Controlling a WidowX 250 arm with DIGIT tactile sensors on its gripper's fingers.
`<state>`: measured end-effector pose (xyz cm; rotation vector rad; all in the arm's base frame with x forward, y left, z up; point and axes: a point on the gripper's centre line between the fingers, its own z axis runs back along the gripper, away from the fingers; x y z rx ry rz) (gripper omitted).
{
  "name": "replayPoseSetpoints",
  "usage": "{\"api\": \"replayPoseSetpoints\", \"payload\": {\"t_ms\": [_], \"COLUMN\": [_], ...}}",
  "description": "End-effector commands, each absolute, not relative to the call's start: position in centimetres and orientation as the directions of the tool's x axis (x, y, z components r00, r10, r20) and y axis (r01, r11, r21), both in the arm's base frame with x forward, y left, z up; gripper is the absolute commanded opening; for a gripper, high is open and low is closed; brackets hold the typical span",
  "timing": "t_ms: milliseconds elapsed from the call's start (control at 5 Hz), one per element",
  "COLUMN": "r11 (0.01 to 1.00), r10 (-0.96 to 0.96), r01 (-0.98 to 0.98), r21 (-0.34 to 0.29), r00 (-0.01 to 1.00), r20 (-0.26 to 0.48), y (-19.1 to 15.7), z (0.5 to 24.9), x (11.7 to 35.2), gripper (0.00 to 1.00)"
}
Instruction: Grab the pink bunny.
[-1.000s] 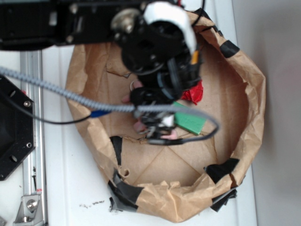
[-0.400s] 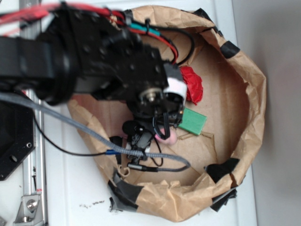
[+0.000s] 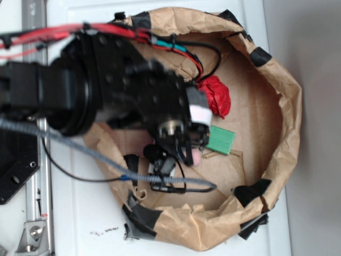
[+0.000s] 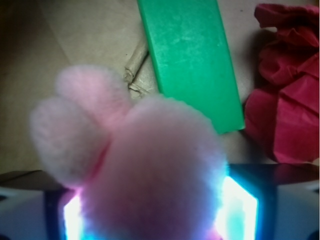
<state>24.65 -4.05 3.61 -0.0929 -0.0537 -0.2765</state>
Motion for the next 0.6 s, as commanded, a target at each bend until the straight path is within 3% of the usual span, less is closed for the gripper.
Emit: {"api": "replayPoseSetpoints", "payload": {"t_ms": [0, 200, 400], "r11": [0.955, 0.969, 0.997], "r10": [-0.259, -0.147, 0.016], "r01": [0.289, 0.201, 0.008], "r21": [-0.067, -0.142, -0.08], "r00": [0.923, 0.936, 0.957], "r20": [0.286, 0.321, 0.289], "y": [-5.0, -5.1, -4.6], "z": [11.5, 14.1, 16.7], "x": [24.9, 24.6, 24.5], "gripper": [0.0, 0.0, 0.0]}}
